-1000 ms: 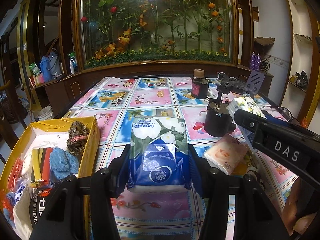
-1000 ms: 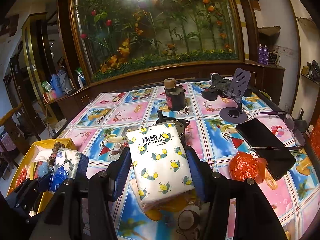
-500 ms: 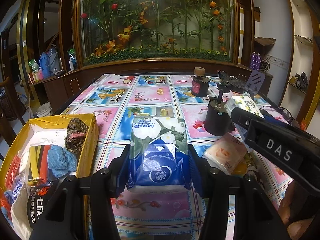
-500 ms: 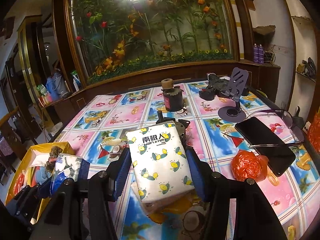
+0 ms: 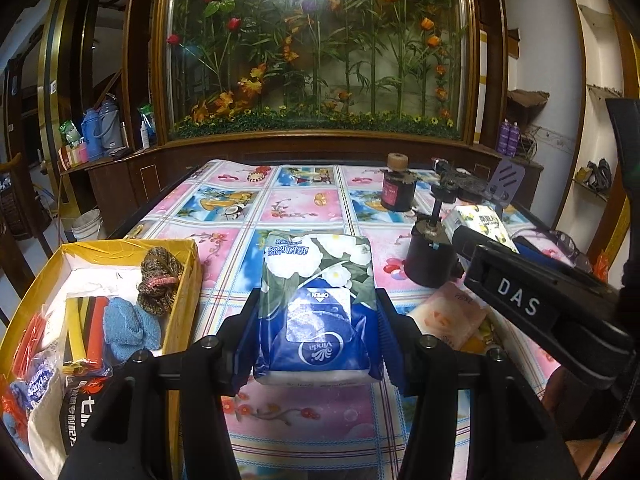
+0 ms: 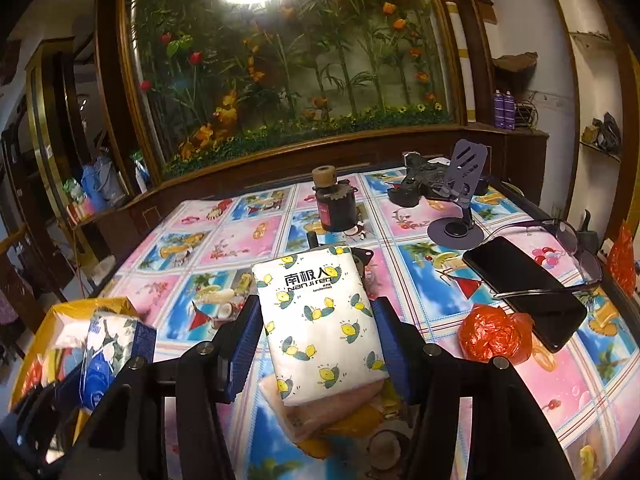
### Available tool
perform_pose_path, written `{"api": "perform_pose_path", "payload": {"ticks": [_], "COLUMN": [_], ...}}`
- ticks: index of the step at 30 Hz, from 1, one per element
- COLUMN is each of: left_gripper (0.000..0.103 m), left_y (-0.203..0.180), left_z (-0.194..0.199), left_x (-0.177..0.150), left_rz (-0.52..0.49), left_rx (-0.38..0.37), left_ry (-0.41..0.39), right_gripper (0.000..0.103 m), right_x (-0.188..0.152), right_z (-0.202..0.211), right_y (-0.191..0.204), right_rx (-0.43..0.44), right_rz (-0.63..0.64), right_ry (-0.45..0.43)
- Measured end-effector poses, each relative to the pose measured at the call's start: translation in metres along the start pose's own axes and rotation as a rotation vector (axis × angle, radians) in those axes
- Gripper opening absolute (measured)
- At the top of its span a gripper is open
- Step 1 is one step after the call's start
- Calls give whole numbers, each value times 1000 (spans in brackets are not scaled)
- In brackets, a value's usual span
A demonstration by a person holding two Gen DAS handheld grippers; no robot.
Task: Organize soft objects
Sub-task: 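Carry both tissue packs into the white box and open both tools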
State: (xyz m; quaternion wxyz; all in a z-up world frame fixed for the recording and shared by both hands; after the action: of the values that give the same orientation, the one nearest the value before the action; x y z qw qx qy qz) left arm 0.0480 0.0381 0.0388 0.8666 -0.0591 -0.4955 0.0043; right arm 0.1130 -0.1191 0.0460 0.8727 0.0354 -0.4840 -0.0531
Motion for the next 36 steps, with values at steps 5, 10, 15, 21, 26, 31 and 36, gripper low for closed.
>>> {"api": "perform_pose_path", "payload": {"ticks": [5, 10, 15, 21, 26, 31, 36], "left_gripper": [52, 52, 52, 52, 52, 52, 52], "left_y": [21, 48, 85, 142, 202, 250, 265], "left_z": [16, 49, 83, 117, 122, 97, 68], "left_x": [6, 15, 26, 35, 34, 25, 14], "left_rz": [83, 129, 192, 239, 274, 362, 412], "left_rx": [-5, 7, 17, 72, 131, 112, 96], "left_ry": [-34, -65, -78, -86, -20, 79, 145], "right_gripper": [60, 60, 60, 61, 61, 61, 61], "right_x": [3, -2, -10, -25, -47, -74, -93], "right_z": [3, 0, 7, 32, 47, 52, 48], "right_y": [11, 32, 74, 143, 196, 234, 247], "right_rx": [3, 27, 112, 266, 376, 450, 479], "right_rz": [-68, -79, -55, 26, 125, 209, 279], "right_ry": [1, 27, 51, 69, 116, 192, 254]}}
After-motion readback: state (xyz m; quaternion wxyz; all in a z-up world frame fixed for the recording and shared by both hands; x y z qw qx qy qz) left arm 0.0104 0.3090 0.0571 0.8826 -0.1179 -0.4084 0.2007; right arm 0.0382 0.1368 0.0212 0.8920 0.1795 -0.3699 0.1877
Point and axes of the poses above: each gripper's, at about its wrist camera, not at the fingertips, and z roughly against the way its jaws point, y to its left, x to its top, the point moved 5 cm from there along -z, roughly the way its jaws point, and after that the axes turned 10 degrees about -x, right-handed, at the moved point
